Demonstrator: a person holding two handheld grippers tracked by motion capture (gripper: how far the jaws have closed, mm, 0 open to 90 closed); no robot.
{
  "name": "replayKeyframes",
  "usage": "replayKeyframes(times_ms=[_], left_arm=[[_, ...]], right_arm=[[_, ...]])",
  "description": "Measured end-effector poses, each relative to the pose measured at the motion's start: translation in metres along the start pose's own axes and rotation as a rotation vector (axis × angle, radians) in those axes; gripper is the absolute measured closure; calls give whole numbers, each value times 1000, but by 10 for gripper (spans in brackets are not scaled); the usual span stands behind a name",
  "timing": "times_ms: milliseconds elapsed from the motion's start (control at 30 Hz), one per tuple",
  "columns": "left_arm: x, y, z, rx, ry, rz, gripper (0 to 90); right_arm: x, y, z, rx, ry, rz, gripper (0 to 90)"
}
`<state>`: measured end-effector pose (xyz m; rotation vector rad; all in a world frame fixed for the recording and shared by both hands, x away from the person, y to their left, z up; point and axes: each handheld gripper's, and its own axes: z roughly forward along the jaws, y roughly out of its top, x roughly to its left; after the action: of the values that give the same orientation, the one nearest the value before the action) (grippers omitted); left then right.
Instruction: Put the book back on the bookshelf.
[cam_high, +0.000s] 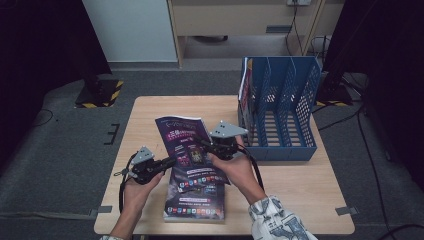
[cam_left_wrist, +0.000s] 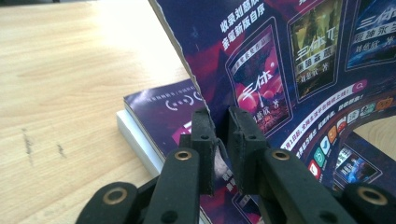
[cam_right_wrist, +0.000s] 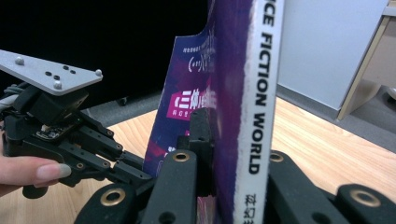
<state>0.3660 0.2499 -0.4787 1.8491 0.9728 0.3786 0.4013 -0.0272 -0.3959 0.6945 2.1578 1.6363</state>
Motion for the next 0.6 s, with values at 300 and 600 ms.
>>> replayKeyframes(times_ms=[300, 600], left_arm=[[2, 4, -9, -32, 34, 8, 809], [2, 10, -17, -56, 75, 54, 811]], right_arm=[[1, 1, 0, -16, 5, -6, 825], [2, 4, -2, -20, 20, -6, 821]])
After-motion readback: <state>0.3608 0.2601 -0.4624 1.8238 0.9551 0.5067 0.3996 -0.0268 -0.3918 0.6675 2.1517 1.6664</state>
